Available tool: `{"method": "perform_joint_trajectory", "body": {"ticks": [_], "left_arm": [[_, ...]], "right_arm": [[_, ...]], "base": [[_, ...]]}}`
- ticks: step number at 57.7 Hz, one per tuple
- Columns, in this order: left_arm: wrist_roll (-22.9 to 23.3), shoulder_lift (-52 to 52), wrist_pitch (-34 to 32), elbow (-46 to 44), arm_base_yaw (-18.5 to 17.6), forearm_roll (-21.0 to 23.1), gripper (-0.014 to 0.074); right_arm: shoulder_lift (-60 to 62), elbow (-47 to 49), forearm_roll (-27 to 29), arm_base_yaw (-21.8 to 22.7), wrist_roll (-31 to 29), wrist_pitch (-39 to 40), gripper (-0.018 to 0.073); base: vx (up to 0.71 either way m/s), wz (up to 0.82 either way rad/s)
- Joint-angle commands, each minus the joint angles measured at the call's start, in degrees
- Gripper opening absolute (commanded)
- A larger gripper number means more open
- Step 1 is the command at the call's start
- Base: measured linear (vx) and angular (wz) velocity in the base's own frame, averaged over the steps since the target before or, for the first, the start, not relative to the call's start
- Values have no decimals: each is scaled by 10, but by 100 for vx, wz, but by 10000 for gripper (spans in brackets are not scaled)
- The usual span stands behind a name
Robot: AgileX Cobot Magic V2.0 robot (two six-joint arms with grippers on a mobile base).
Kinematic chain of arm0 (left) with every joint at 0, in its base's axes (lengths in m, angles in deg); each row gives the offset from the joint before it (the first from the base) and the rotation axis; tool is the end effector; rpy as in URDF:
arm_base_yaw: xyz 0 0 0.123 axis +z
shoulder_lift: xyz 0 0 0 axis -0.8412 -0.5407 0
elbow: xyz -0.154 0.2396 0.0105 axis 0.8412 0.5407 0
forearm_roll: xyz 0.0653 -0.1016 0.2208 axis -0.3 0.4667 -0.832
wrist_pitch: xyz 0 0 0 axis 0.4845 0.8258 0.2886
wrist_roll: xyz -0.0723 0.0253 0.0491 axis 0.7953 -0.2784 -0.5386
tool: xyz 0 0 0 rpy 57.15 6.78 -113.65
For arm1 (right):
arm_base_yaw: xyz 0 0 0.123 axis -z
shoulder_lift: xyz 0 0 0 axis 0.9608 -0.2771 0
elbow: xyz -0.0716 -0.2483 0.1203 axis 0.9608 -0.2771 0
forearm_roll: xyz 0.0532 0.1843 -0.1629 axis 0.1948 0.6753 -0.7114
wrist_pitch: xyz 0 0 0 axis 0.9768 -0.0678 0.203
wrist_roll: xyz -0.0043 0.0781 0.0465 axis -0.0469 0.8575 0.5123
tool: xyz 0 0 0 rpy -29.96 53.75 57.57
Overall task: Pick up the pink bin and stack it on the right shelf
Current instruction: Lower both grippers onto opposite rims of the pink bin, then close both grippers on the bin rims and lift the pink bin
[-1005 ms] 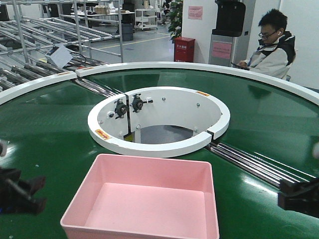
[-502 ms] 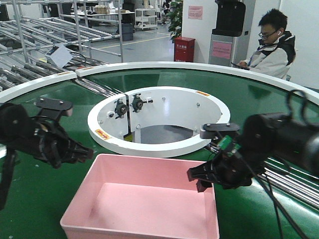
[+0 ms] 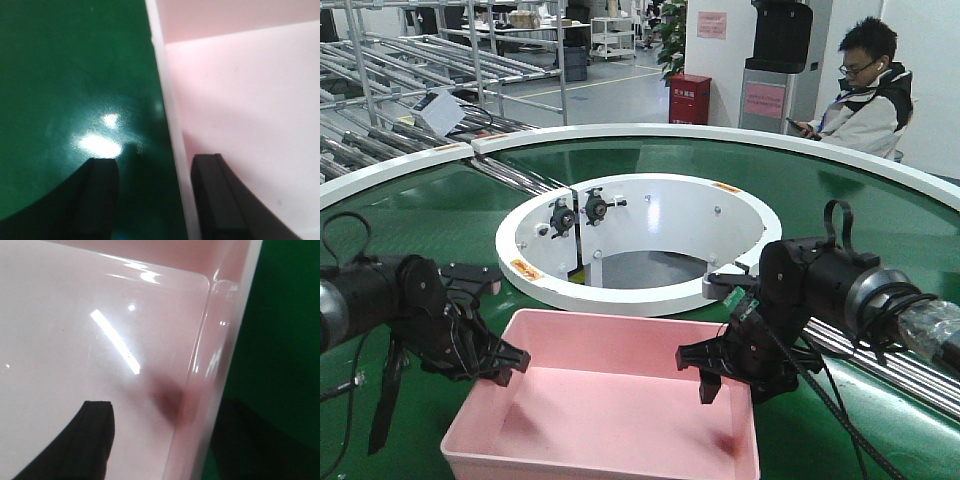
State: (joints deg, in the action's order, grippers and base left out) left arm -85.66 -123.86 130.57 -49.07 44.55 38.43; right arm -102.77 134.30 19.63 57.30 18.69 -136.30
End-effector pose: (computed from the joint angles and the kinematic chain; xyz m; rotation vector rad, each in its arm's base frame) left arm 0.4398 -0.1074 0.2140 0.3855 2.6539 -0.1727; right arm 0.4313 0.1327 0.2234 -0.0806 2.8420 0.1759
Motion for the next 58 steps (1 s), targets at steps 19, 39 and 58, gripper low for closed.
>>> {"method": "perform_joint_trajectory", "body": {"ticks": [19, 39, 58], "left_arm": [[-16, 17, -15, -21, 1, 44, 398], [-28, 40, 7, -22, 1, 99, -11], [-11, 149, 76, -22, 1, 124, -5]], "right_arm": [[23, 19, 16, 2, 2, 6, 227], [41, 19, 6, 2, -1, 28, -12], [150, 19, 4, 2, -9, 15, -9]], "base": [[0, 0], [0, 0], [0, 0]]}}
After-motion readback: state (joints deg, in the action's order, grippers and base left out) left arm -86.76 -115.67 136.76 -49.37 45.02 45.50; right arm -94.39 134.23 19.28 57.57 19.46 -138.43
